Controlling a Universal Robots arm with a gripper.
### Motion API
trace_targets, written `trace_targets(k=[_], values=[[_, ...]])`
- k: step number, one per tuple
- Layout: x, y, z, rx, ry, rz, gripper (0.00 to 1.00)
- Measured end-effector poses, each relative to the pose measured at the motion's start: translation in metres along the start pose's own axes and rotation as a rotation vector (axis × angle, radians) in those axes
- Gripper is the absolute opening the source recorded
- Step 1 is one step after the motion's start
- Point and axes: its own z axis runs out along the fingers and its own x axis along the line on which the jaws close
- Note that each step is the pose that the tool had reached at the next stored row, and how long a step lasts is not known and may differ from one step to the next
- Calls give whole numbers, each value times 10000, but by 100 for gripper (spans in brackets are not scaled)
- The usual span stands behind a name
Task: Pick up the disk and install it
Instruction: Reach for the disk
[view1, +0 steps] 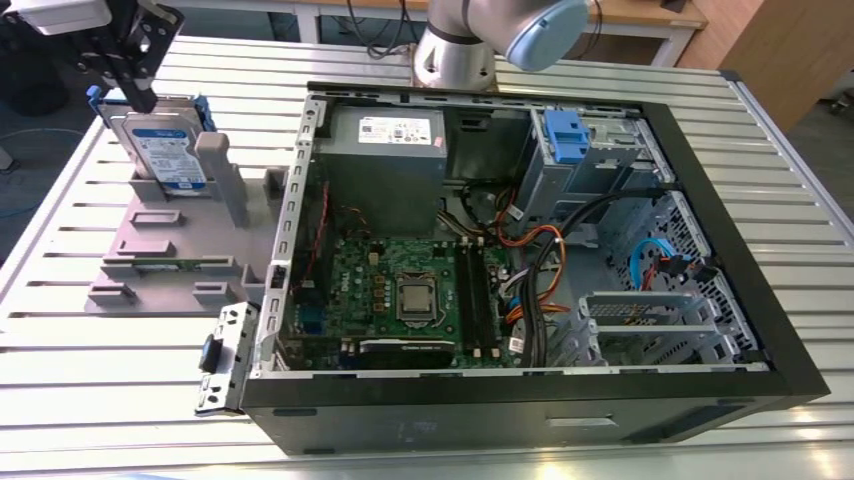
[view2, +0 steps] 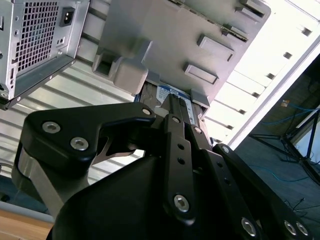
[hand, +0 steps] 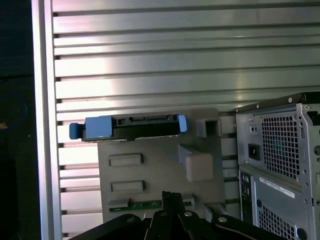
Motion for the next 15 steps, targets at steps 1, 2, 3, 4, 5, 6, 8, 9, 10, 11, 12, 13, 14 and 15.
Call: trace_targets(k=[1, 2, 3, 4, 5, 6, 8, 9, 10, 11, 12, 13, 14, 15], values=[[0, 1, 1, 100, -9, -2, 11], [0, 1, 1, 235, -19, -6, 11], [0, 3, 1, 366, -28, -10, 11], [0, 5, 1, 444, -34, -12, 11], [1, 7, 1, 461, -36, -12, 11], [2, 8, 2, 458, -36, -13, 11], [9, 12, 3, 386, -29, -11, 11], [15, 14, 4, 357, -27, -9, 11], [20, 17, 6, 334, -26, -8, 11], [24, 19, 8, 325, -26, -8, 11], [28, 21, 9, 325, -26, -9, 11], [34, 25, 11, 329, -24, -9, 11], [42, 28, 13, 333, -27, -9, 11], [50, 31, 15, 338, -28, -9, 11]])
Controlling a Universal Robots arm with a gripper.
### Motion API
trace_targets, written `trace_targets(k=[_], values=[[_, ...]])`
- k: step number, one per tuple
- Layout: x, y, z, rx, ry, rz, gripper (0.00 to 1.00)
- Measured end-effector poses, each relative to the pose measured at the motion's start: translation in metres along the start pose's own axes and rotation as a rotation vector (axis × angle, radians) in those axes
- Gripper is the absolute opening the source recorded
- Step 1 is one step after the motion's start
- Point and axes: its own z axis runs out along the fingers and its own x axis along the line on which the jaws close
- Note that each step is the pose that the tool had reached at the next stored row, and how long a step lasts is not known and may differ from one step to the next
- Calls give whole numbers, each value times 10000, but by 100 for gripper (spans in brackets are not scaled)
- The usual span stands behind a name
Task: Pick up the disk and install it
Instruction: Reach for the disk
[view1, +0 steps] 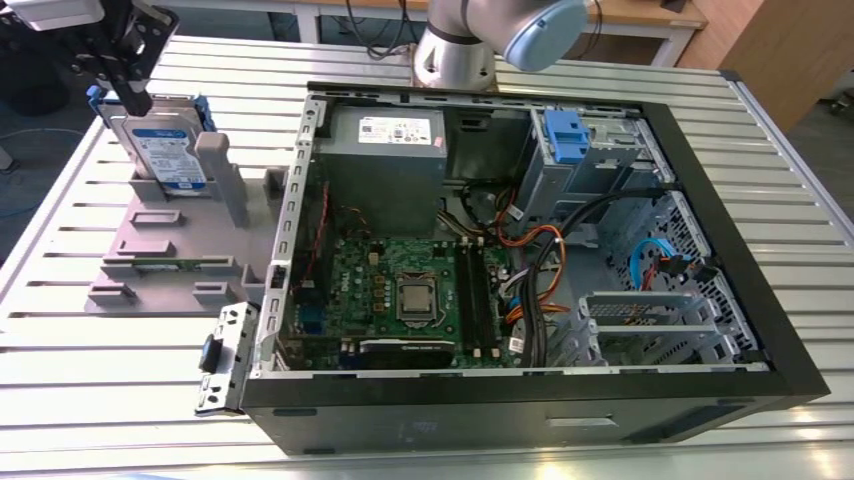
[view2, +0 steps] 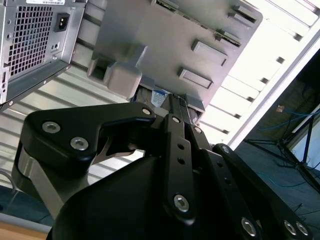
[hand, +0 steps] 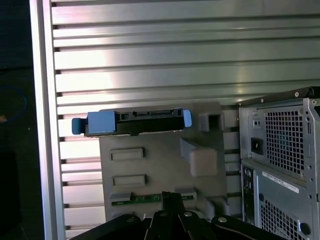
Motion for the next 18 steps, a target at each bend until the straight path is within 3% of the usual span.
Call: trace_targets(k=[18], values=[[107, 4, 10, 9, 1, -1, 11]])
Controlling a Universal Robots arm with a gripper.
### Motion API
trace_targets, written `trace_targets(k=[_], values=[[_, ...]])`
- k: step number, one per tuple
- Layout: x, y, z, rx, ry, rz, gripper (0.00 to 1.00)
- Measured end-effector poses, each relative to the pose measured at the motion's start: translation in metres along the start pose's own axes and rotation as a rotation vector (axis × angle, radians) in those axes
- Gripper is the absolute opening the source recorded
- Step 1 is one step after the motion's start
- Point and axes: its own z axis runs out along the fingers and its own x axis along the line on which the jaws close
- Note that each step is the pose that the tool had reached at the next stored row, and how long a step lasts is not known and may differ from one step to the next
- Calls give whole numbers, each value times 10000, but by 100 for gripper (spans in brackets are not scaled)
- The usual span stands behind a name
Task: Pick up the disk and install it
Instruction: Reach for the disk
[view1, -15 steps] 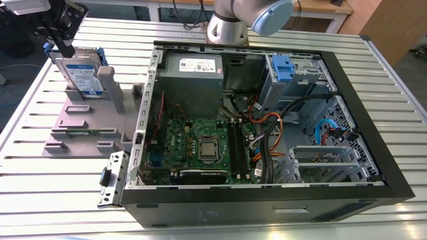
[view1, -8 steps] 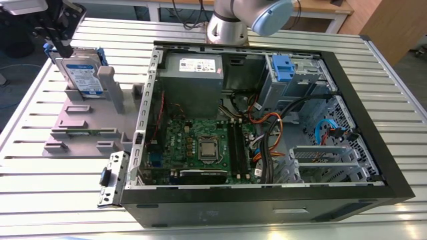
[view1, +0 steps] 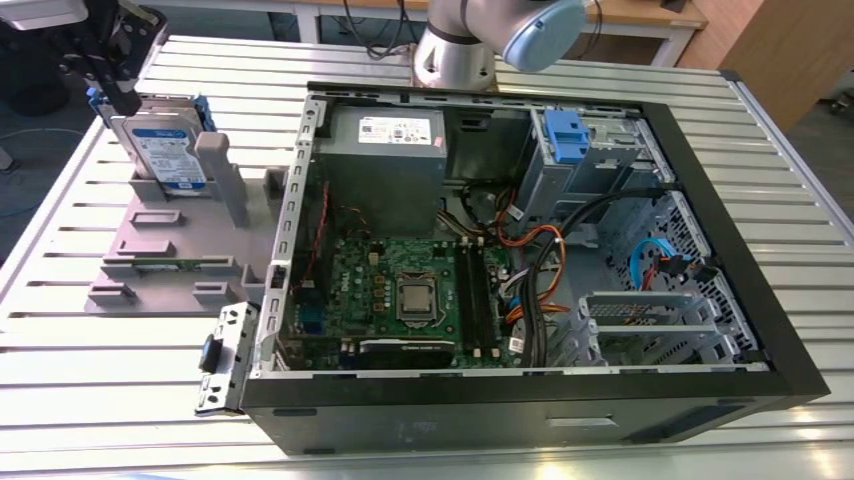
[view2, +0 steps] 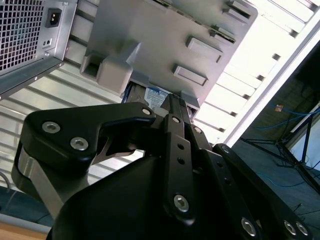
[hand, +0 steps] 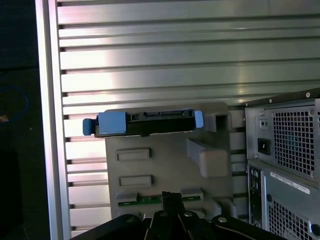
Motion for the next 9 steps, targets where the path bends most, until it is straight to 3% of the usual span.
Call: trace_targets(k=[9], values=[[37, -3, 4, 0, 0, 0, 11]])
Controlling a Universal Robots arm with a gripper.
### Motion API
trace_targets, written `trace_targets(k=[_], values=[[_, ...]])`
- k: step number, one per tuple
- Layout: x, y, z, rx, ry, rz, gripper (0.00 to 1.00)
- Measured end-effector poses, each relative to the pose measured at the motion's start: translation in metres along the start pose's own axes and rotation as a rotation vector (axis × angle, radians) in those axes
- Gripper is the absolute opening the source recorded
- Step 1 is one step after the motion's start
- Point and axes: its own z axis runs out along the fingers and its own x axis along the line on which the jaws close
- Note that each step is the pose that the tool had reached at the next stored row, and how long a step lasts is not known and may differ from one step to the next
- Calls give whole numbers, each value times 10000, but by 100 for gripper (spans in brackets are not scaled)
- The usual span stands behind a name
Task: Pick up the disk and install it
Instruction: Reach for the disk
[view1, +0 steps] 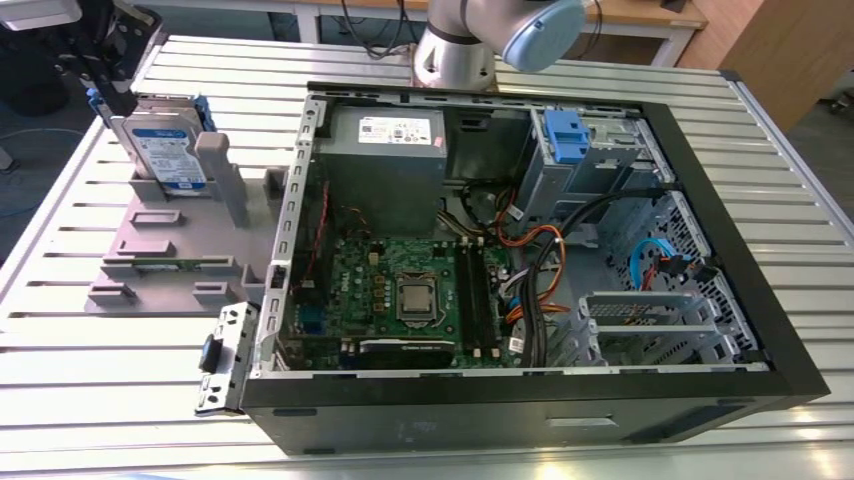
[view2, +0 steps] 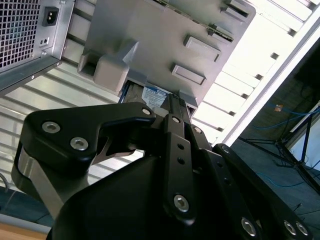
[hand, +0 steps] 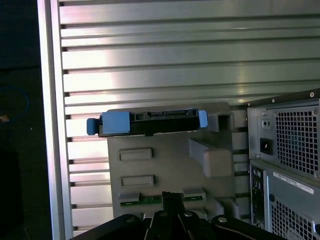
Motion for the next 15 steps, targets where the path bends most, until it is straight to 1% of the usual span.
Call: trace_targets(k=[15], values=[[48, -4, 6, 0, 0, 0, 11]])
